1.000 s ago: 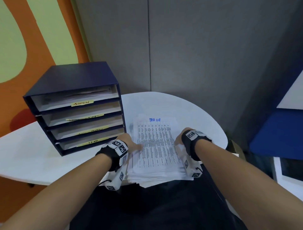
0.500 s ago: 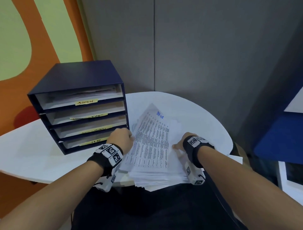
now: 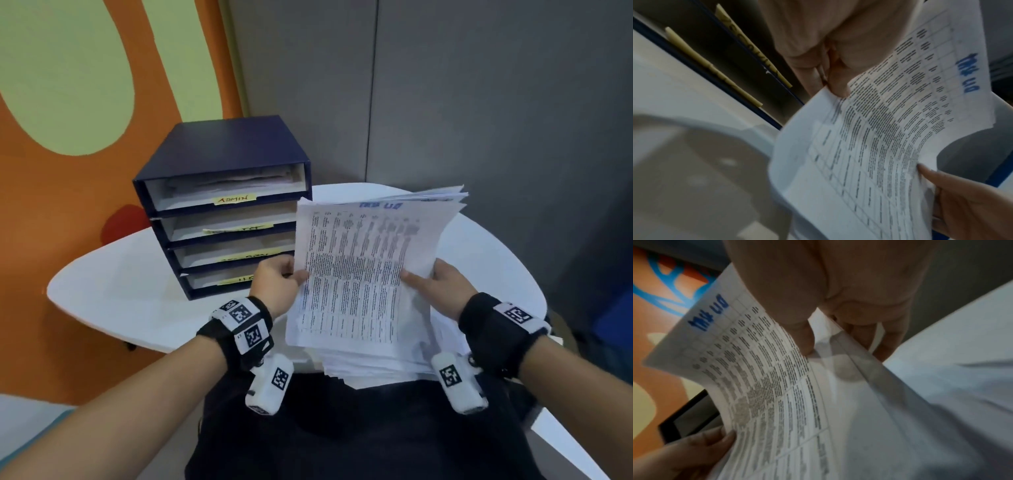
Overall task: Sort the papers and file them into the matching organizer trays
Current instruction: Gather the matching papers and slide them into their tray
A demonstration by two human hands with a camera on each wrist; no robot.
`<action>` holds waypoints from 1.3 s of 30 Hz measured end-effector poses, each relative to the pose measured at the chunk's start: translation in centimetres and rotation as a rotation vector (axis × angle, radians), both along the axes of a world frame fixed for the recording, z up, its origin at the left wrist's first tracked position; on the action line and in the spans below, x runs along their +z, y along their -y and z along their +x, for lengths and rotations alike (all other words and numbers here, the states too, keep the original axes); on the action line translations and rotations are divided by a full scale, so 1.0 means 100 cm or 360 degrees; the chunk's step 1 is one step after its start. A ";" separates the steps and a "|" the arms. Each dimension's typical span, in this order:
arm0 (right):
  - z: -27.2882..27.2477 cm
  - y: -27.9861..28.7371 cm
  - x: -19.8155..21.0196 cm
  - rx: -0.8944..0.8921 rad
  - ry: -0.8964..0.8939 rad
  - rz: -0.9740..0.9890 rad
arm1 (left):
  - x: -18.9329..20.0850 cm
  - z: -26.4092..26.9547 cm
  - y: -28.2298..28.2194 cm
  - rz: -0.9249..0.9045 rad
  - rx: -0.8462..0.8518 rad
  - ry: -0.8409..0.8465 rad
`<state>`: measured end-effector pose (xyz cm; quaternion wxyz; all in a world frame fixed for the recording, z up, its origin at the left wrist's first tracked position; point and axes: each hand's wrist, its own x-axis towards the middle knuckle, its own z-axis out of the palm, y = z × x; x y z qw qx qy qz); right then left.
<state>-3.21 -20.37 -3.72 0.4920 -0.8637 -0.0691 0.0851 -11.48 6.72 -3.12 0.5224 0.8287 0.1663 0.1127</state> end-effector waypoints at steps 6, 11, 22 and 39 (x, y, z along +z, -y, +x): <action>-0.013 -0.010 0.033 0.0057 0.0187 0.0328 | 0.009 -0.008 -0.001 -0.0170 -0.0196 0.0081; -0.023 -0.028 0.043 0.0079 0.0222 0.0474 | 0.023 -0.014 -0.001 -0.0253 -0.0022 0.0024; -0.049 -0.059 0.054 0.0545 -0.0415 0.0476 | 0.069 -0.040 -0.091 -0.0533 -0.0190 -0.0473; -0.062 -0.112 0.055 0.0498 -0.0591 0.0892 | 0.080 -0.053 -0.154 -0.0888 0.0228 -0.0169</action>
